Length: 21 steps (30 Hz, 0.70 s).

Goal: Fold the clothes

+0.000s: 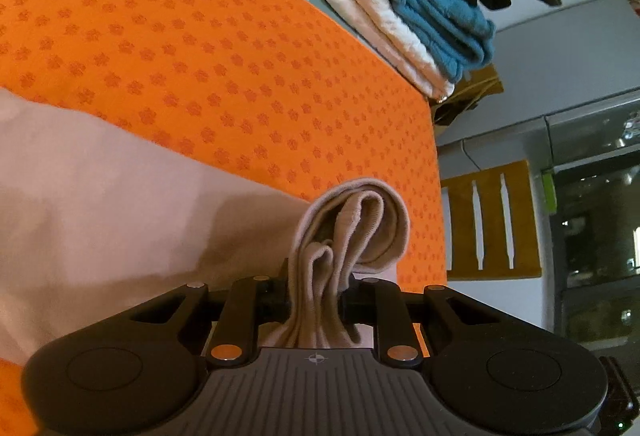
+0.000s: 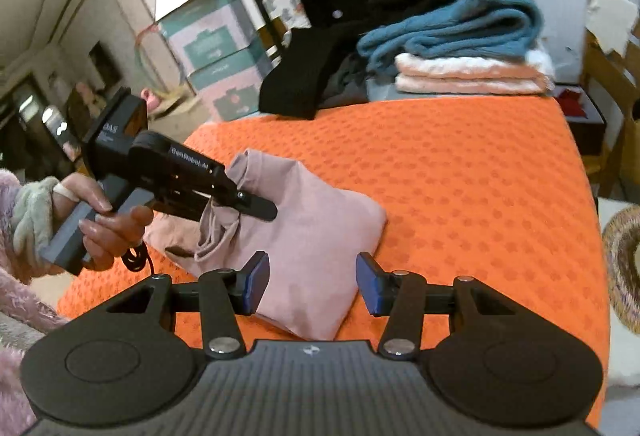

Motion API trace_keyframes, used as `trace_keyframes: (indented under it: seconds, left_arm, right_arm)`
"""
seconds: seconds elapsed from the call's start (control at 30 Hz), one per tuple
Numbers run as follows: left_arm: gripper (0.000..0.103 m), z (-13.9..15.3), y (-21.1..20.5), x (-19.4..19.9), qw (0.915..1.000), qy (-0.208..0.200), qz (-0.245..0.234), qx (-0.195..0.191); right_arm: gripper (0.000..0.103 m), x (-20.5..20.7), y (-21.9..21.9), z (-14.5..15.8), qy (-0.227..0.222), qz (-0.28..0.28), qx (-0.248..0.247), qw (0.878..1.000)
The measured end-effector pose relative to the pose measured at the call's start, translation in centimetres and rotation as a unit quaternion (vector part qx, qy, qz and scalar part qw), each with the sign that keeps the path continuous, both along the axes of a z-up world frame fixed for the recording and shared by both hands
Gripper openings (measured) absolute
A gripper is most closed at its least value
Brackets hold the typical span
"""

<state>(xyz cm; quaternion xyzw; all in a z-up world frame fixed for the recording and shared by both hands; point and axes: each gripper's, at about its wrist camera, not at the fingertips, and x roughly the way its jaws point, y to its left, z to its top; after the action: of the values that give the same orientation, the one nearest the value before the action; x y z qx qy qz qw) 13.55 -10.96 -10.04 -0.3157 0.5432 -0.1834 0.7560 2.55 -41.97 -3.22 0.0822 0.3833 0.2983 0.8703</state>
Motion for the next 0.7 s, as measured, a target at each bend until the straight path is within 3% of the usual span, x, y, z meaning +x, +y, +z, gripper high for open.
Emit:
trace_keyframes:
  seconds: [0.23, 0.37, 0.5, 0.7]
  left_arm:
    - [0.026, 0.2, 3.2, -0.5, 0.9995, -0.001, 0.028, 0.011]
    - [0.046, 0.5, 5.9, -1.7, 0.997, -0.003, 0.068, 0.037]
    - [0.056, 2.1, 8.5, -3.5, 0.9929, -0.029, 0.107, 0.044]
    - [0.058, 3.1, 7.4, -6.1, 0.9946, -0.036, 0.086, 0.047]
  right_arm:
    - [0.054, 2.1, 2.6, 0.2, -0.013, 0.036, -0.025, 0.999]
    - [0.054, 3.1, 3.6, 0.2, -0.019, 0.045, -0.029, 0.998]
    - [0.054, 3.6, 4.7, -0.1, -0.026, 0.06, -0.033, 0.997]
    - [0.054, 3.5, 6.4, -1.4, -0.029, 0.089, -0.061, 0.994]
